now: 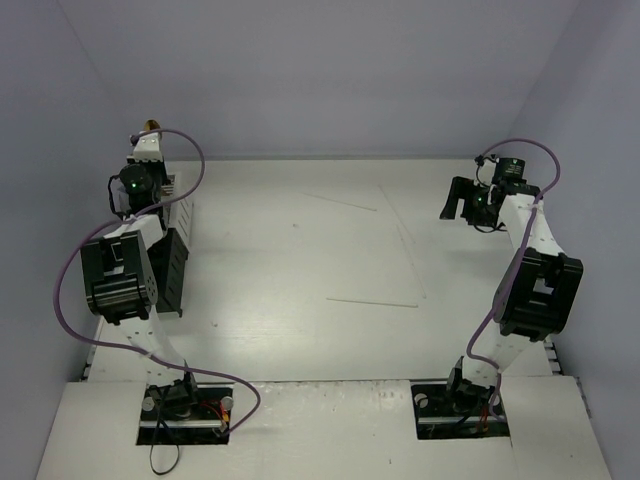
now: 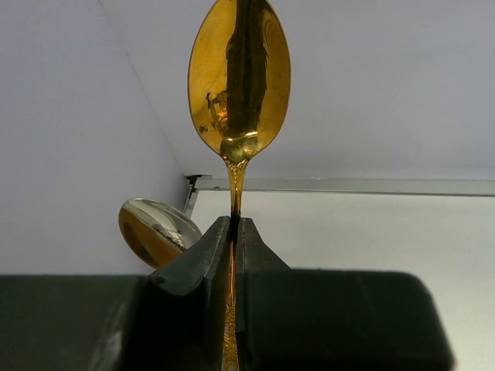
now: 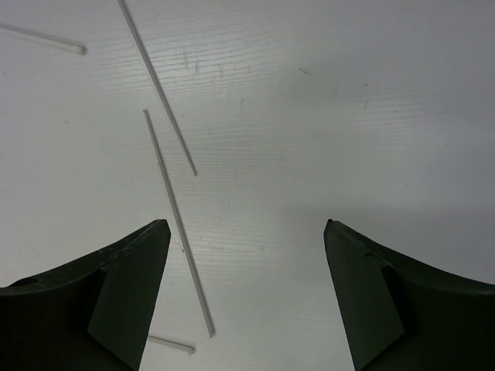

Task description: Sort the eating utensils into containers

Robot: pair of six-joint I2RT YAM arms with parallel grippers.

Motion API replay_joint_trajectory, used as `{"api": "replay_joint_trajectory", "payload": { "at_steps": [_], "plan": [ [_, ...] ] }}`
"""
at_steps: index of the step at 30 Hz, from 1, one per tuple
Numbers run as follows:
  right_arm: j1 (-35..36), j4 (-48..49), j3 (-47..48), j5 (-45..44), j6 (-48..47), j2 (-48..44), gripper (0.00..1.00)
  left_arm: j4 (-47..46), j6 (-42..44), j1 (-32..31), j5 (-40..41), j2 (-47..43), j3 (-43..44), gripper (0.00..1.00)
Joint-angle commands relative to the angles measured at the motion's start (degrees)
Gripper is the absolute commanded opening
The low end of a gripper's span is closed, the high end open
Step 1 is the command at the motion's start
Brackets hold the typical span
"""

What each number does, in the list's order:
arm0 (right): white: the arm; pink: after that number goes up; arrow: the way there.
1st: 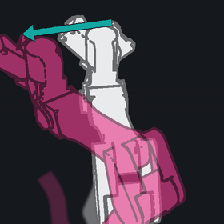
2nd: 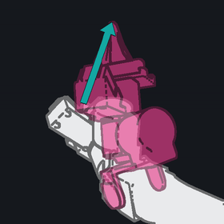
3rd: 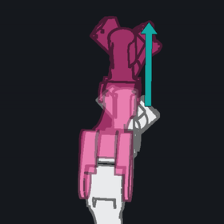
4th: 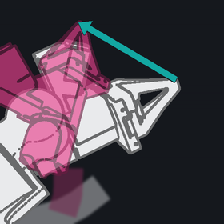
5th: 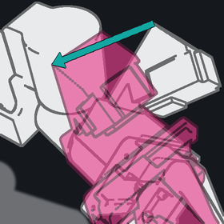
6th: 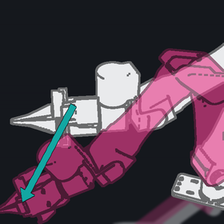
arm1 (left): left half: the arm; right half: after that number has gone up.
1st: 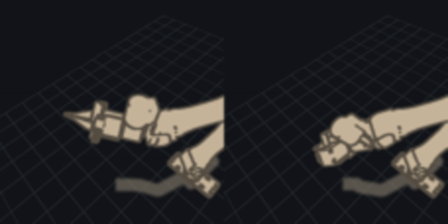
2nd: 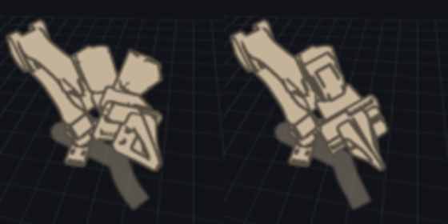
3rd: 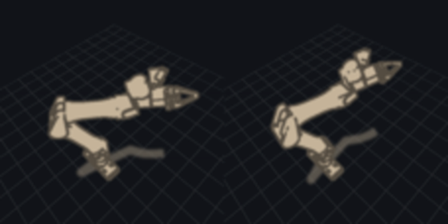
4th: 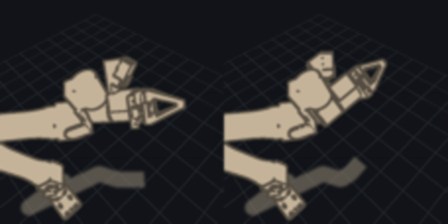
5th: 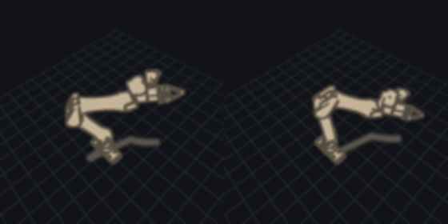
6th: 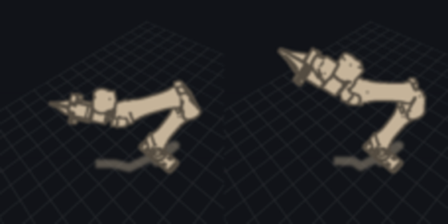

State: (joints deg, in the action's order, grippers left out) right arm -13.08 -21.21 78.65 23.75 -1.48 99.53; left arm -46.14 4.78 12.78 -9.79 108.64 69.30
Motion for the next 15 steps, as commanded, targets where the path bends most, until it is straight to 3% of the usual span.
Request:
{"api": "replay_joint_trajectory", "payload": {
  "at_steps": [1,15],
  "plan": [
    [0.3,1.2,1.4,-1.1,-0.2,-1.1,0.78,-9.8,-2.0,0.3,1.4,-3.4,0.8,0.0],
    [1.1,1.2,1.3,-2.4,-0.6,-1.4,0.79,-17.8,-6.7,0.1,5.2,-5.2,-4.3,0.0]
  ]
}}
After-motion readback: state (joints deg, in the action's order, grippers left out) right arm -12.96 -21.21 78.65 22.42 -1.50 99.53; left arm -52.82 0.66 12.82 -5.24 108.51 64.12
